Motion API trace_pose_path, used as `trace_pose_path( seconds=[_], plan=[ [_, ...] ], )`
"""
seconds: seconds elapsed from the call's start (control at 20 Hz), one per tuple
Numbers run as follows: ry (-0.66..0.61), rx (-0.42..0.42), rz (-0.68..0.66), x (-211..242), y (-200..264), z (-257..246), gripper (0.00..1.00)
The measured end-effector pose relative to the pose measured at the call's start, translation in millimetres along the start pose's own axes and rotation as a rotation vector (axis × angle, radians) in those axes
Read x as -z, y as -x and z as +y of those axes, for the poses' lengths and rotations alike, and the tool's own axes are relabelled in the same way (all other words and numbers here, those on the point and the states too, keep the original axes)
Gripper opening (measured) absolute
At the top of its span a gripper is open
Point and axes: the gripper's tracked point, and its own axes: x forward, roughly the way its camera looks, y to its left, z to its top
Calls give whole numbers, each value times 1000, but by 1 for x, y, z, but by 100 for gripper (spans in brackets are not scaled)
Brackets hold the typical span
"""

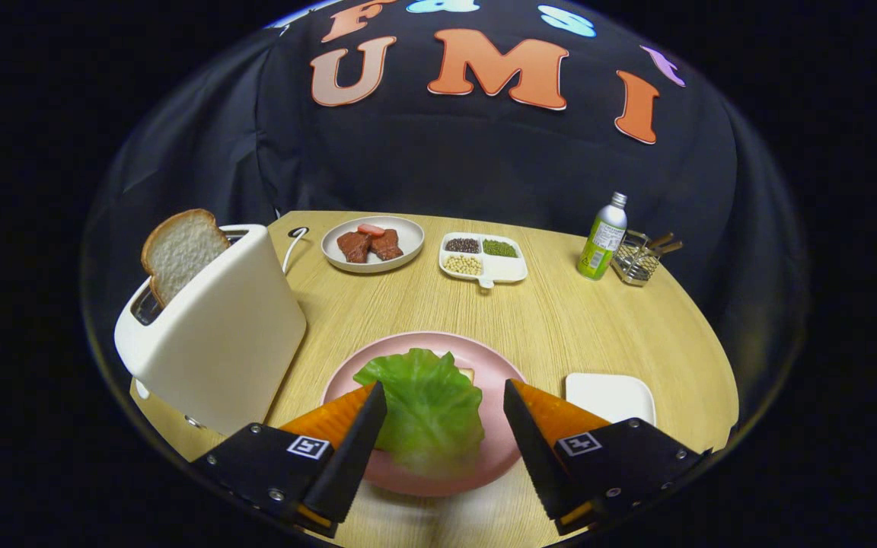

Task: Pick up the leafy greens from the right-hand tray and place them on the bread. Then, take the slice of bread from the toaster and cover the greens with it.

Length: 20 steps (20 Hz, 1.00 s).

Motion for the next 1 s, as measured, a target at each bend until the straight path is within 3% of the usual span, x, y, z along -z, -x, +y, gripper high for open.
trace_pose_path(
  seconds=[0.35,1.0],
  plan=[
    [-6,27,-78,-66,33,27,98],
    [-1,-83,-189,-143,73,139,98]
  ],
)
